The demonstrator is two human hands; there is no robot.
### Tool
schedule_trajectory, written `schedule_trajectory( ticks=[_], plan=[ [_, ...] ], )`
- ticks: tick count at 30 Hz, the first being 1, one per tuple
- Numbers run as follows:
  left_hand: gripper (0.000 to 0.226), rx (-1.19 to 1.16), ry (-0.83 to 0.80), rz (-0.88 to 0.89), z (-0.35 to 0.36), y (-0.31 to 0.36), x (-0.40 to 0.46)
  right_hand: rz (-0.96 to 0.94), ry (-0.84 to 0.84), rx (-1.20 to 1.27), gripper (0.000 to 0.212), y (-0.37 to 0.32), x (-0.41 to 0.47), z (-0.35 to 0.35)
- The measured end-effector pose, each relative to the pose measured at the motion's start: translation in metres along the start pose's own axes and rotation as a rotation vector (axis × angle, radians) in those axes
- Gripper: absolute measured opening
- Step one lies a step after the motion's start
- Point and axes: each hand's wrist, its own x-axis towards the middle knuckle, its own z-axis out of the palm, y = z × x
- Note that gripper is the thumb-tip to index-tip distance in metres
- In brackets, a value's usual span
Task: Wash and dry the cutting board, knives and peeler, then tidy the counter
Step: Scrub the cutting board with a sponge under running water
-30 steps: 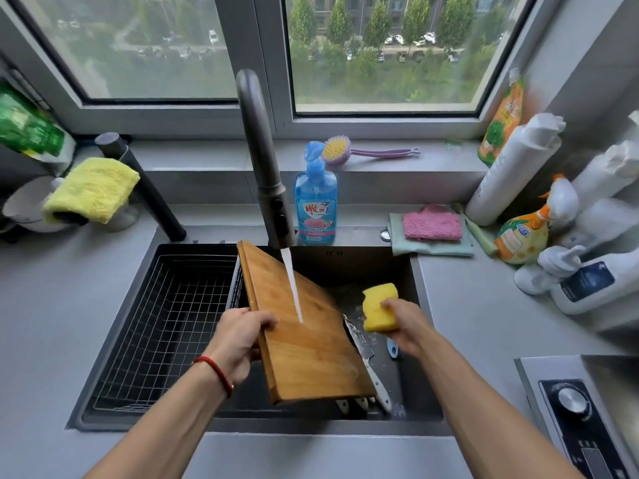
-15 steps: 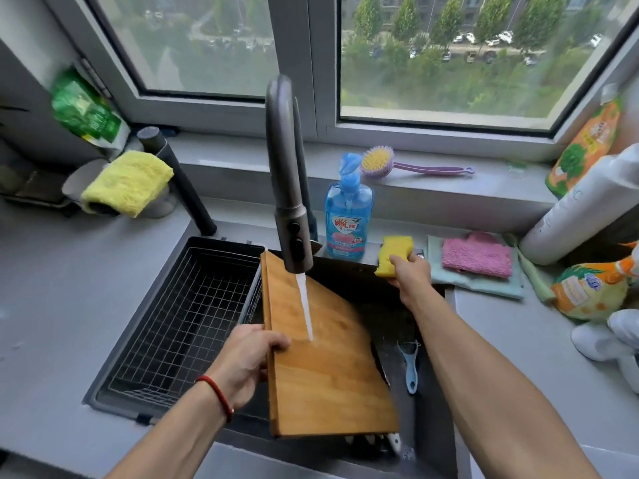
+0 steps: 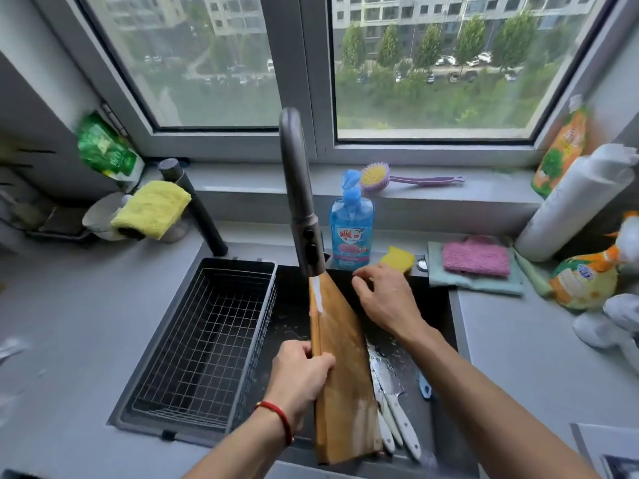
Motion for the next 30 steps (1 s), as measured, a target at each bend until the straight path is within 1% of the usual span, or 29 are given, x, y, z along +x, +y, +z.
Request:
schedule_trajectory(
  ticks=[1, 3, 4, 5, 6, 8, 9, 11, 12, 13, 14, 15, 16, 17, 19, 20, 22, 24, 25, 26, 28, 30],
  plan=[
    [0.012, 0.02, 0.01, 0.015, 0.005, -0.002, -0.006, 0.0, -0.103, 0.08, 0.036, -0.016, -0.01, 0.0],
    [0.02, 0.038, 0.026, 0.036, 0.013, -0.003, -0.019, 0.083, -0.398, 0.251, 0.054, -0.046, -0.031, 0.001],
    [0.024, 0.038, 0.034, 0.046, 0.017, -0.004, -0.025, 0.126, -0.493, 0.276, 0.064, -0.056, -0.04, 0.003],
    [0.026, 0.036, 0.039, 0.049, 0.021, -0.006, -0.03, 0.143, -0.521, 0.236, 0.068, -0.065, -0.049, 0.007],
    [0.028, 0.027, 0.04, 0.046, 0.026, -0.009, -0.034, 0.151, -0.496, 0.137, 0.065, -0.07, -0.058, 0.01],
    [0.03, 0.016, 0.027, 0.049, 0.037, -0.013, -0.038, 0.121, -0.384, -0.088, 0.043, -0.075, -0.068, 0.014],
    [0.031, 0.013, -0.001, 0.064, 0.04, -0.016, -0.039, 0.104, -0.343, -0.143, 0.032, -0.075, -0.071, 0.015],
    [0.031, -0.045, -0.133, 0.09, 0.043, -0.028, -0.033, 0.102, -0.273, -0.148, 0.016, -0.07, -0.075, 0.009],
    [0.032, -0.107, -0.224, 0.094, 0.044, -0.034, -0.028, 0.106, -0.244, -0.137, 0.013, -0.065, -0.075, 0.003],
    [0.039, -0.165, -0.302, 0.084, 0.043, -0.043, -0.02, 0.106, -0.212, -0.134, 0.011, -0.057, -0.074, -0.006],
    [0.051, -0.195, -0.337, 0.059, 0.041, -0.053, -0.009, 0.105, -0.171, -0.133, 0.009, -0.049, -0.071, -0.016],
    [0.063, -0.174, -0.324, 0.026, 0.039, -0.062, 0.005, 0.113, -0.129, -0.126, 0.009, -0.04, -0.067, -0.028],
    [0.065, -0.119, -0.297, -0.005, 0.036, -0.07, 0.019, 0.139, -0.087, -0.099, 0.011, -0.032, -0.063, -0.041],
    [0.059, -0.061, -0.273, -0.041, 0.034, -0.078, 0.034, 0.183, -0.054, -0.031, 0.013, -0.024, -0.059, -0.052],
    [0.041, 0.057, -0.257, -0.121, 0.029, -0.091, 0.064, 0.279, -0.006, 0.221, 0.016, -0.009, -0.054, -0.07],
    [0.044, 0.11, -0.264, -0.152, 0.027, -0.095, 0.076, 0.32, 0.013, 0.368, 0.017, -0.002, -0.053, -0.075],
    [0.069, 0.18, -0.276, -0.21, 0.024, -0.101, 0.093, 0.363, 0.058, 0.585, 0.019, 0.013, -0.053, -0.084],
    [0.089, 0.11, -0.266, -0.282, 0.019, -0.105, 0.107, 0.399, 0.098, 0.7, 0.022, 0.032, -0.054, -0.09],
    [0.093, 0.056, -0.256, -0.31, 0.017, -0.107, 0.114, 0.425, 0.109, 0.757, 0.024, 0.042, -0.055, -0.093],
    [0.093, -0.004, -0.245, -0.335, 0.015, -0.108, 0.12, 0.454, 0.115, 0.811, 0.025, 0.053, -0.058, -0.095],
    [0.087, -0.121, -0.231, -0.361, 0.01, -0.107, 0.129, 0.519, 0.124, 0.902, 0.025, 0.078, -0.067, -0.096],
    [0.079, -0.17, -0.214, -0.352, 0.004, -0.102, 0.135, 0.575, 0.125, 0.959, 0.025, 0.103, -0.078, -0.093]
  ],
)
